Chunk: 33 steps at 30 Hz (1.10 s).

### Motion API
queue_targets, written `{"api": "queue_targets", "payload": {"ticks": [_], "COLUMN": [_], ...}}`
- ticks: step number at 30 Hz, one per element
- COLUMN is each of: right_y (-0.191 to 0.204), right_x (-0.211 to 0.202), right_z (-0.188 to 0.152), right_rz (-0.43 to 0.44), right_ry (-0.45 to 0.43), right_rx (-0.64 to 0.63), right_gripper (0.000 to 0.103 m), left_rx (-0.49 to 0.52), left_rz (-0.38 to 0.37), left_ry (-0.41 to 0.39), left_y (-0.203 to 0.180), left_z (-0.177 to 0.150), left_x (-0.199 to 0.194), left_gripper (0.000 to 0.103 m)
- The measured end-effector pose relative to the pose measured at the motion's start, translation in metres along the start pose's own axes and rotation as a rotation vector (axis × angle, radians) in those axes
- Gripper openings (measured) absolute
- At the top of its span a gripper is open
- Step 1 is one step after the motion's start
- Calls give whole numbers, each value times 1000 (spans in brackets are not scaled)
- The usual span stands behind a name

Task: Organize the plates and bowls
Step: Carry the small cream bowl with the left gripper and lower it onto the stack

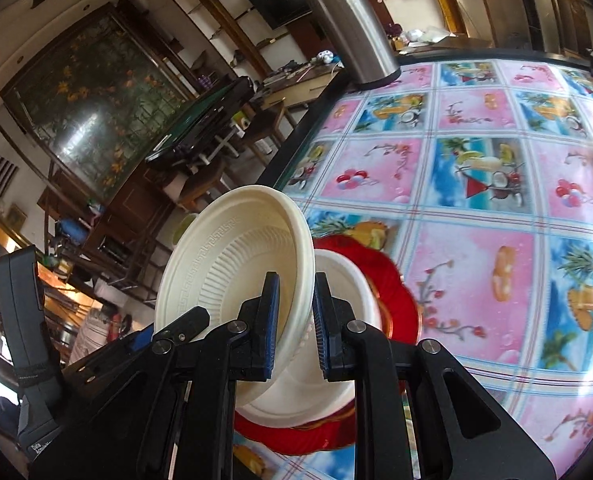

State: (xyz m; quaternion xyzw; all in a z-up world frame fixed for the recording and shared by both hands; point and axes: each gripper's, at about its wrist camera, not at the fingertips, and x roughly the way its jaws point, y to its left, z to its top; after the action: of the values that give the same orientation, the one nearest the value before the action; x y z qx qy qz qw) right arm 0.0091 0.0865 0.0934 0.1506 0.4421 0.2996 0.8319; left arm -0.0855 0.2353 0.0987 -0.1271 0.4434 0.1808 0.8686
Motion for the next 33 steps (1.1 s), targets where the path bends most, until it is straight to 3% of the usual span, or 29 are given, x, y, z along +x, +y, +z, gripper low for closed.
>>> {"api": "queue_targets", "payload": {"ticks": [33], "right_y": [-9], "right_x": [-4], "right_z": [-5], "right_rz": [-30], "right_ry": [22], "right_rx": [-5], "right_gripper": [16], "left_rx": [33], "left_rz": [-21], "left_ry": [57], "left_y": [0], "left_z": [-10], "left_x": [13], "left_gripper": [30]}}
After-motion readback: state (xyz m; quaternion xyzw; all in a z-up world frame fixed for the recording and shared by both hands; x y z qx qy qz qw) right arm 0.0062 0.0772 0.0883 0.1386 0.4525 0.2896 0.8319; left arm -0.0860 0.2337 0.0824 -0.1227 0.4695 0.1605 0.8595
